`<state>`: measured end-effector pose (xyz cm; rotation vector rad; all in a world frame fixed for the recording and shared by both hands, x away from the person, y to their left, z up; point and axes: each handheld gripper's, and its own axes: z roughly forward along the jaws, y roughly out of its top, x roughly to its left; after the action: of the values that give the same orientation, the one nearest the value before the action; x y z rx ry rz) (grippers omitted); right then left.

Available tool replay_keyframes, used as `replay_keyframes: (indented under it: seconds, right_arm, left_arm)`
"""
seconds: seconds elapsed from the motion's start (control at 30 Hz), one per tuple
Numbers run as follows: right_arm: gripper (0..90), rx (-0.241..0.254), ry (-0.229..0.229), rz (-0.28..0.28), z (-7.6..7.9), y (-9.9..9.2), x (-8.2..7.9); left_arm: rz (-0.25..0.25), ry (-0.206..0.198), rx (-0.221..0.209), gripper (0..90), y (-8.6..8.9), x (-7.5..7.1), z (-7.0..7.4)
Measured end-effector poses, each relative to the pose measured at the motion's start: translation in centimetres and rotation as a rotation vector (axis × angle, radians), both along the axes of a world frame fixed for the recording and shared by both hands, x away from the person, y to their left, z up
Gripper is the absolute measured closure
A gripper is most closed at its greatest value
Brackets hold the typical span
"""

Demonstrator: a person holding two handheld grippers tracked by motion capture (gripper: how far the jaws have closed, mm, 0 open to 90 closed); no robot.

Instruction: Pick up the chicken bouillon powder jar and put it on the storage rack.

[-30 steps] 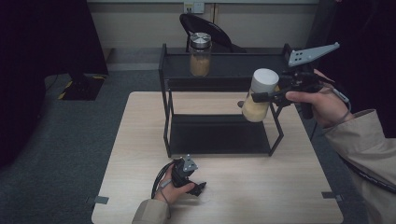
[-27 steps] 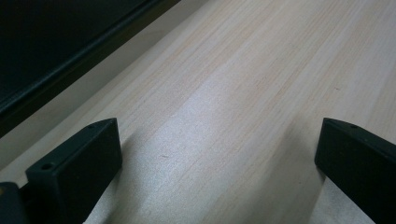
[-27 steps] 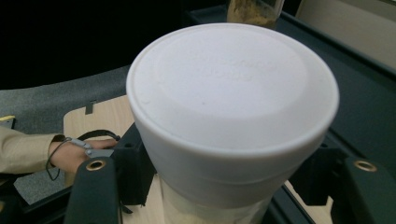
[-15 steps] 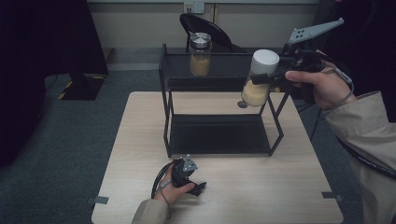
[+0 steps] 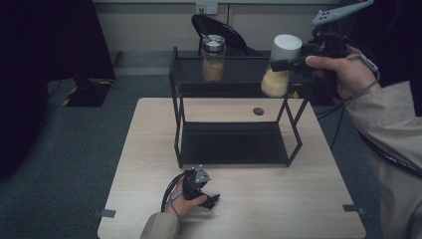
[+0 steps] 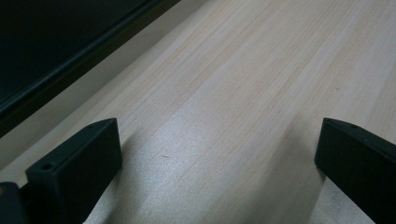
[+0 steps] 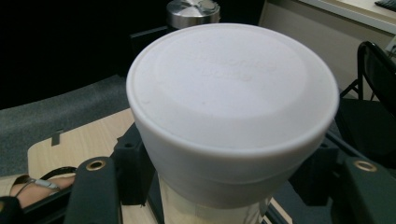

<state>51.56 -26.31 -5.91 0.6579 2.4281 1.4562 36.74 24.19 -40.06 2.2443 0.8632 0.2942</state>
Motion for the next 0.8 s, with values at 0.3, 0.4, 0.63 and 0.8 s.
replay_keyframes:
  seconds: [0.3, 0.4, 0.63, 0.8]
  right_arm:
    - [34.6, -0.021, -0.010, -0.072, 0.8, 0.5, 0.7]
    - [34.6, -0.023, -0.009, -0.088, 0.8, 0.6, 1.1]
    - [34.6, -0.038, -0.005, -0.123, 0.8, 1.2, 1.9]
    - [34.6, -0.030, 0.000, -0.143, 0.8, 1.3, 2.7]
  left_arm:
    - [0.000, 0.001, -0.001, 0.1, 0.0, 0.0, 0.0]
    - [0.001, 0.001, -0.001, 0.1, 0.0, 0.0, 0.0]
    - [0.001, 0.001, -0.001, 0.1, 0.0, 0.0, 0.0]
    - [0.001, 0.001, -0.001, 0.1, 0.0, 0.0, 0.0]
